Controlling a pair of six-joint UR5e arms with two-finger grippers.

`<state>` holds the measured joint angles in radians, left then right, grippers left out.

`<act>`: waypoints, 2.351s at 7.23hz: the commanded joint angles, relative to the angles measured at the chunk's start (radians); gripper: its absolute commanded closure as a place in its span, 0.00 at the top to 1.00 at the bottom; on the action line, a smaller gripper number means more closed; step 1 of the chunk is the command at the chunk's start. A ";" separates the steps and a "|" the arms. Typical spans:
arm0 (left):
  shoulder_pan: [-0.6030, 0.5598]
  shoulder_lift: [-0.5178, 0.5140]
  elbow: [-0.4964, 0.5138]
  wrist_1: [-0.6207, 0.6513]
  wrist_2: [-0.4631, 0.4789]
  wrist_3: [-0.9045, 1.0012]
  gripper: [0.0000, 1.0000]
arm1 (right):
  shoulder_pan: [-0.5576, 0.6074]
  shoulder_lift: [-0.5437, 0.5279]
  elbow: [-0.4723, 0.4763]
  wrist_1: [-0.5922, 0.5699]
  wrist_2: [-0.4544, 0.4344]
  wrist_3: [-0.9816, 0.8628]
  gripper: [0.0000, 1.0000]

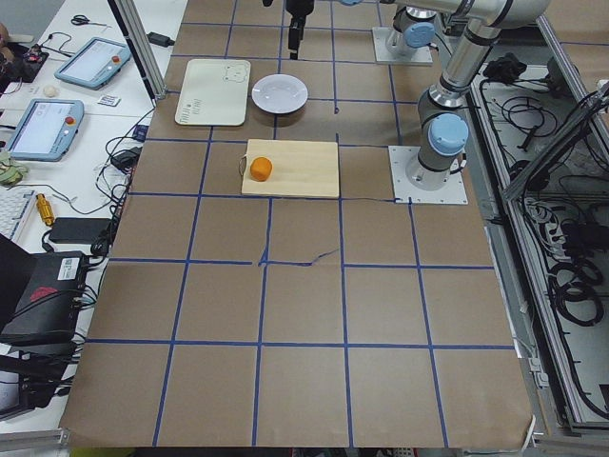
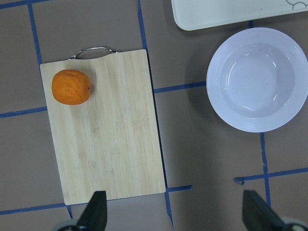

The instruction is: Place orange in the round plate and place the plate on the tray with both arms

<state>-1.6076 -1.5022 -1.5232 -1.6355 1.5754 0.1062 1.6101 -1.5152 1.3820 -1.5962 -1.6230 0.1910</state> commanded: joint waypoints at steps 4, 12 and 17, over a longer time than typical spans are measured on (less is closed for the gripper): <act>0.000 0.002 -0.002 -0.001 0.002 0.003 1.00 | -0.007 0.006 0.000 -0.002 0.000 -0.001 1.00; 0.017 -0.076 -0.017 0.028 0.002 0.016 1.00 | -0.018 0.006 0.000 0.005 0.008 0.001 1.00; 0.181 -0.505 0.026 0.229 0.164 0.084 1.00 | -0.018 0.007 0.000 -0.001 0.005 0.007 1.00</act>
<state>-1.4798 -1.9095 -1.5127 -1.4289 1.6966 0.1752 1.5919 -1.5090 1.3821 -1.5984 -1.6186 0.1958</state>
